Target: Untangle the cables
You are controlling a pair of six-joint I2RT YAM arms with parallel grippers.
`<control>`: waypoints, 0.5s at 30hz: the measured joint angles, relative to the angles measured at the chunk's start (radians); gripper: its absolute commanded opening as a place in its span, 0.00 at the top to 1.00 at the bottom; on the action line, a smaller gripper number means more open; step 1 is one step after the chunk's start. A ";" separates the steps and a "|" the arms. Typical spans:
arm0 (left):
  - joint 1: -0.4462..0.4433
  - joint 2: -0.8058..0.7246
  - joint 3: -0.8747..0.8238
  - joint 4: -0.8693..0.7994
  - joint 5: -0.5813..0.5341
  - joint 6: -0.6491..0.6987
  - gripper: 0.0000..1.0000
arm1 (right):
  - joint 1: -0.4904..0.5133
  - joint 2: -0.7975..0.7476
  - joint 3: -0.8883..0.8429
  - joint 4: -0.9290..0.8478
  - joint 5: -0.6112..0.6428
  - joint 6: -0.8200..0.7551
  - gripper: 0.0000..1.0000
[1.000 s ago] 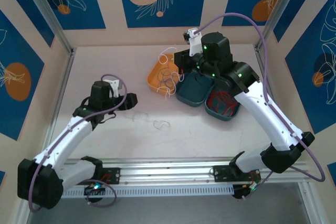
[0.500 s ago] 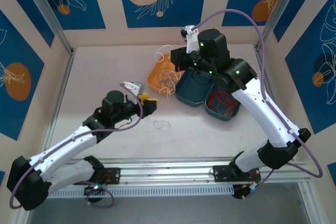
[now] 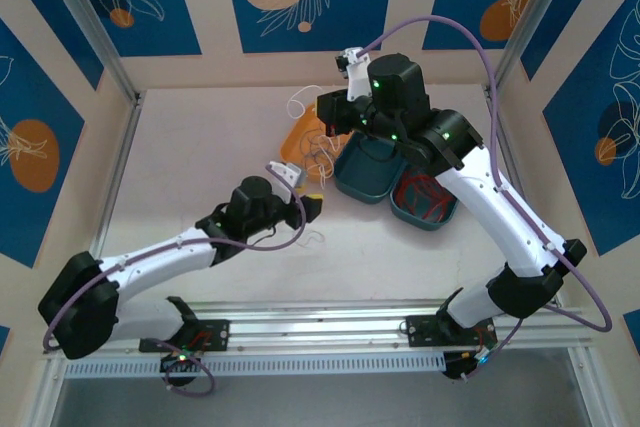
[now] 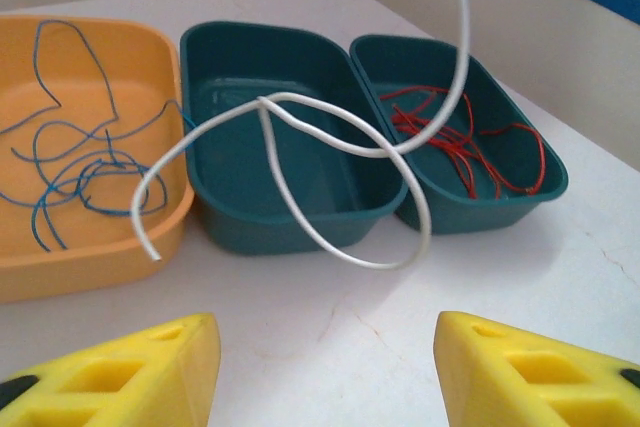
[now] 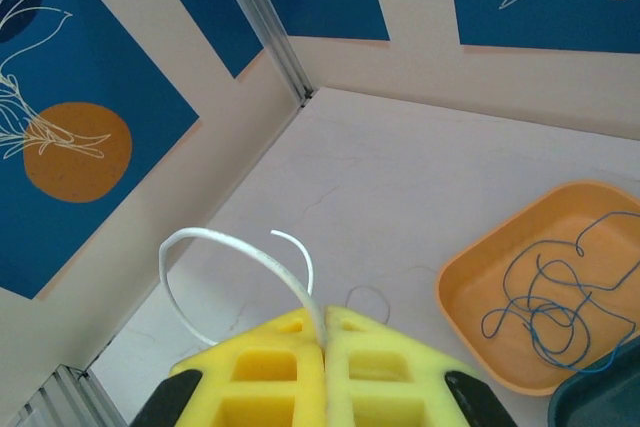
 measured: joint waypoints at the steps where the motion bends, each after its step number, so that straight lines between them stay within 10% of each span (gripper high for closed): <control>1: 0.000 0.011 0.002 0.015 0.000 0.000 0.42 | 0.001 0.000 0.001 0.000 0.000 0.000 1.00; 11: -0.001 0.079 0.038 0.083 0.042 0.000 0.38 | 0.008 0.021 0.024 -0.001 0.000 0.000 1.00; 15: -0.001 0.080 0.043 0.083 0.028 -0.007 0.61 | 0.008 0.025 0.024 -0.001 0.000 0.000 1.00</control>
